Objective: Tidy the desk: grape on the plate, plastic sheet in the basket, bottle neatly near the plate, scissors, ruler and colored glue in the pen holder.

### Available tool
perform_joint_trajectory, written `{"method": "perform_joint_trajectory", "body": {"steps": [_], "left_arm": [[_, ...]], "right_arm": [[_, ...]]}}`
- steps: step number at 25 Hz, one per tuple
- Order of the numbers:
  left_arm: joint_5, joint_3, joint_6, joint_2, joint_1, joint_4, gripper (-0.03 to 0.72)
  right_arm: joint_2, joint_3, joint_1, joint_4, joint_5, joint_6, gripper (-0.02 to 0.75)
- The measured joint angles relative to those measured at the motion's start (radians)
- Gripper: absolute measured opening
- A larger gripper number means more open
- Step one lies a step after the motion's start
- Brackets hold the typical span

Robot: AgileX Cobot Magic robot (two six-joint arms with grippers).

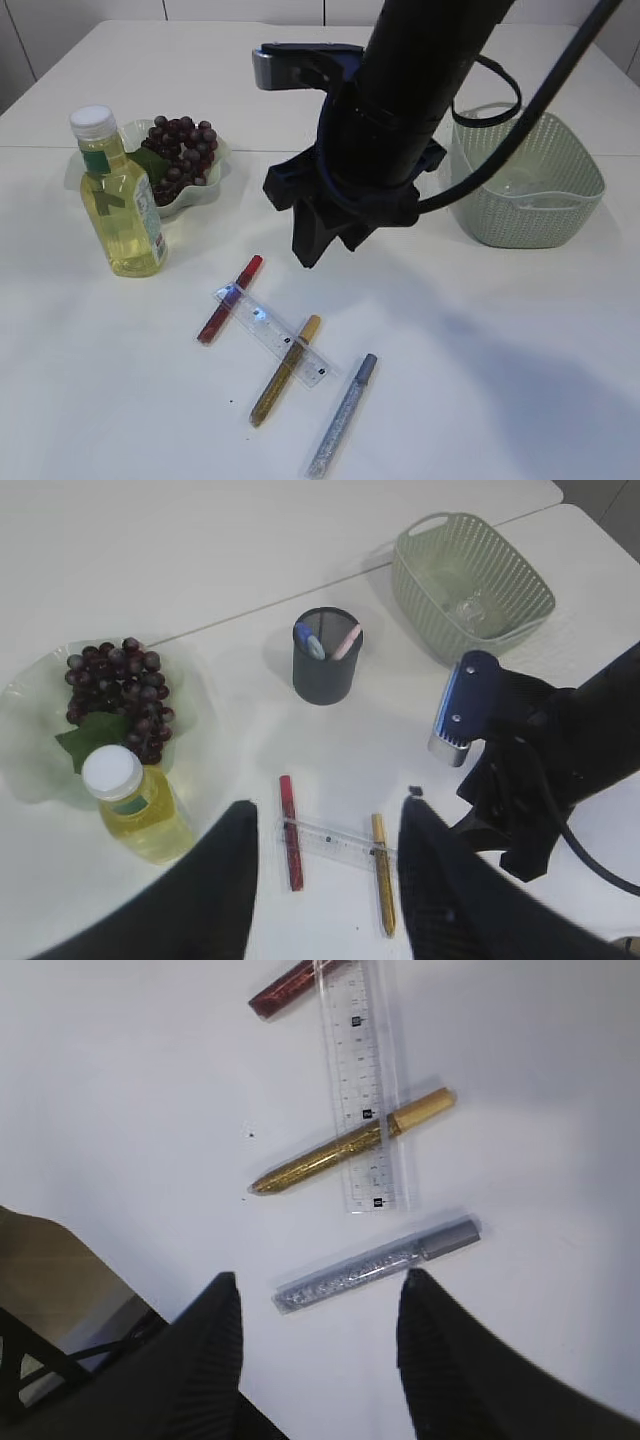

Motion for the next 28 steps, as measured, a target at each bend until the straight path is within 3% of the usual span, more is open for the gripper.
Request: {"method": "perform_joint_trajectory", "body": {"steps": [13,28], "left_arm": [[0.000,0.238,-0.018,-0.110,0.000,0.067,0.349],[0.000,0.356,-0.018,-0.197,0.000,0.072,0.349]], "right_arm": [[0.159,-0.065,0.076,0.006,-0.079,-0.121,0.407],[0.431,-0.312,0.079,-0.012,-0.104,-0.130,0.407]]}}
